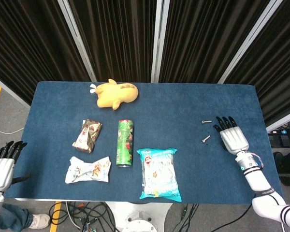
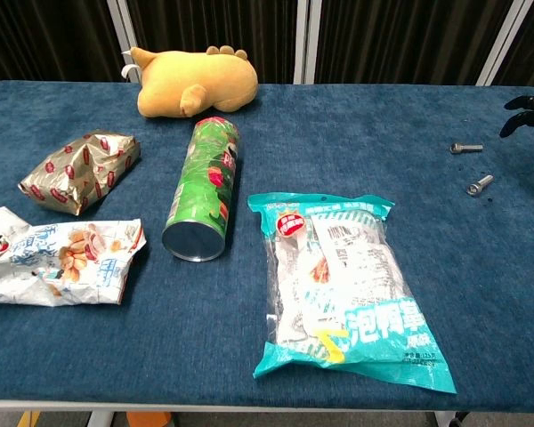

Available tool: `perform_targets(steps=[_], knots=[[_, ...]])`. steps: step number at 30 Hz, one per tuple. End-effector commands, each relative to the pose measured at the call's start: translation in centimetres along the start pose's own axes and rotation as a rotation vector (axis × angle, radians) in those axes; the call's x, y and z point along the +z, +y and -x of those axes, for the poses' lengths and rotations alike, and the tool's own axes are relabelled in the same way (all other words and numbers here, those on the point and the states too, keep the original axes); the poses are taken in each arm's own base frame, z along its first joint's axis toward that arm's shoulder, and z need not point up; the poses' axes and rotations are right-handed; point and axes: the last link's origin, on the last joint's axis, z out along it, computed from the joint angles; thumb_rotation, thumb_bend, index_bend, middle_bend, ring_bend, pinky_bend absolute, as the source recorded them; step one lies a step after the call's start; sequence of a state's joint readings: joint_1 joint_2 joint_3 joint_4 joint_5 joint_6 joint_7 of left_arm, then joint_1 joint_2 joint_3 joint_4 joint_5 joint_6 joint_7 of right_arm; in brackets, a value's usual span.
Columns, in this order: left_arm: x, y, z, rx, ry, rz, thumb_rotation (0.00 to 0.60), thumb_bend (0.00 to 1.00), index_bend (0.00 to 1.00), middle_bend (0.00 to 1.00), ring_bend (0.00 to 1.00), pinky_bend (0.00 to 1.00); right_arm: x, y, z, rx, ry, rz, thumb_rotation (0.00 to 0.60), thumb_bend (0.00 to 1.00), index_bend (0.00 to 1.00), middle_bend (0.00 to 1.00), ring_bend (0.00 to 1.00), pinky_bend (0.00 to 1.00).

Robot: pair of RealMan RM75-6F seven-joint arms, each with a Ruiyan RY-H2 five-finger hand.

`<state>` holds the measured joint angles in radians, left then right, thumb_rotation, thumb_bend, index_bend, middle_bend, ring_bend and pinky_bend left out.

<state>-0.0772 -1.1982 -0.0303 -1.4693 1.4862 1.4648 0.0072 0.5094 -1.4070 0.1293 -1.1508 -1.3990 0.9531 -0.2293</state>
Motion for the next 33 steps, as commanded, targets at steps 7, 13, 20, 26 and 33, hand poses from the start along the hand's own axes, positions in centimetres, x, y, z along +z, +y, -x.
perform_targets(steps=[7,13,20,26,33], knots=[[-0.2,-0.4,0.3,-0.004,-0.009,-0.011,0.6,0.01,0.14,0.12,0.05,0.17,2.0,-1.9,1.7,-0.005,-0.016,-0.039,0.6,0.34,0.28,0.02,0.0,0.0],[-0.3,-0.6,0.3,-0.007,-0.008,-0.014,0.6,0.01,0.14,0.12,0.05,0.17,2.3,-2.6,2.0,0.022,0.01,-0.06,0.6,0.35,0.3,0.02,0.0,0.0],[-0.4,-0.7,0.4,-0.007,-0.01,-0.015,0.6,0.01,0.14,0.12,0.05,0.17,2.3,-2.4,2.4,0.024,0.013,-0.054,0.6,0.36,0.37,0.02,0.0,0.0],[-0.4,-0.7,0.4,-0.006,-0.012,-0.017,0.6,0.01,0.14,0.12,0.05,0.17,2.6,-2.3,2.6,0.024,0.006,-0.049,0.6,0.37,0.4,0.02,0.0,0.0],[-0.4,-0.8,0.5,-0.006,-0.015,-0.021,0.6,0.01,0.14,0.12,0.05,0.17,2.5,-2.4,2.8,0.027,0.0,-0.051,0.6,0.37,0.43,0.03,0.0,0.0]])
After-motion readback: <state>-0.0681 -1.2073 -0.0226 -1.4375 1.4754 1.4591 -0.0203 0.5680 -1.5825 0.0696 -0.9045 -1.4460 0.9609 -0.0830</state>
